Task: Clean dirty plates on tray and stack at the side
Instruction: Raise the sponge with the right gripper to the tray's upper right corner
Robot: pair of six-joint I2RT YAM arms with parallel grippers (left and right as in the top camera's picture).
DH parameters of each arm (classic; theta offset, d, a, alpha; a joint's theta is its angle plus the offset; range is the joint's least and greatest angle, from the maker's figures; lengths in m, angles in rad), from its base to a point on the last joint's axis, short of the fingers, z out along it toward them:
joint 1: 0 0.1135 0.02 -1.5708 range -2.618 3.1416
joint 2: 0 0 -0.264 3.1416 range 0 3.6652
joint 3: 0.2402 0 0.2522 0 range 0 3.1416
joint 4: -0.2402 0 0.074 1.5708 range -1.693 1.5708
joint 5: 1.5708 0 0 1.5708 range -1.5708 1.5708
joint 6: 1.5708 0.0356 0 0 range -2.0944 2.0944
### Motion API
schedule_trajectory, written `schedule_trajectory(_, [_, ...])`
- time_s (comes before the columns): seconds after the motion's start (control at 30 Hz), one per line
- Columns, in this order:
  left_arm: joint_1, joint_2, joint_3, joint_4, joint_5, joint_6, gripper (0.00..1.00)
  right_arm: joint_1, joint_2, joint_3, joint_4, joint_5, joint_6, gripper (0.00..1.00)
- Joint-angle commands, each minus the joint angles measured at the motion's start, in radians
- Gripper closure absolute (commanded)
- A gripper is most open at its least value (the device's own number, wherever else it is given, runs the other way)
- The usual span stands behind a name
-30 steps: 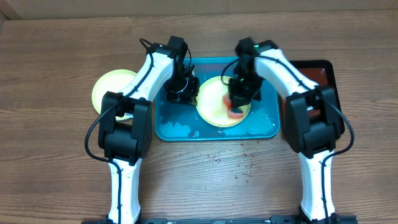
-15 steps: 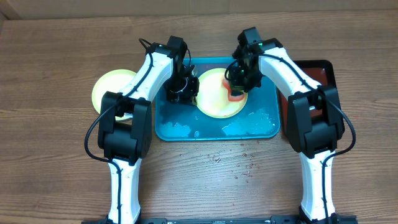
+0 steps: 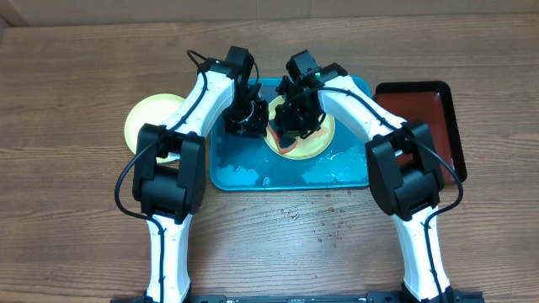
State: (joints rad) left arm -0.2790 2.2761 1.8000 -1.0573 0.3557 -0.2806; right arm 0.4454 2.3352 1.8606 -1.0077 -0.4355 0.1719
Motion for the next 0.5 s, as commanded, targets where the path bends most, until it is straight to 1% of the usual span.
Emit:
schedule_trajectory(0.0, [0.003, -0.006, 0.008, 0.034, -0.050, -0.042, 0.74, -0.046, 0.033, 0.024, -0.039, -0.064, 0.023, 0.96])
schedule_trajectory(0.2, [0.002, -0.006, 0.007, 0.064, -0.050, -0.064, 0.73, -0.096, 0.032, 0.190, -0.174, -0.063, 0.022, 0.96])
schedule_trajectory(0.27, [0.000, -0.006, 0.007, 0.071, -0.050, -0.068, 0.73, -0.112, 0.032, 0.269, -0.220, -0.063, 0.024, 0.96])
schedule_trajectory(0.47, [-0.010, -0.006, 0.007, 0.088, -0.051, -0.083, 0.72, -0.175, 0.032, 0.544, -0.381, -0.006, 0.095, 0.96])
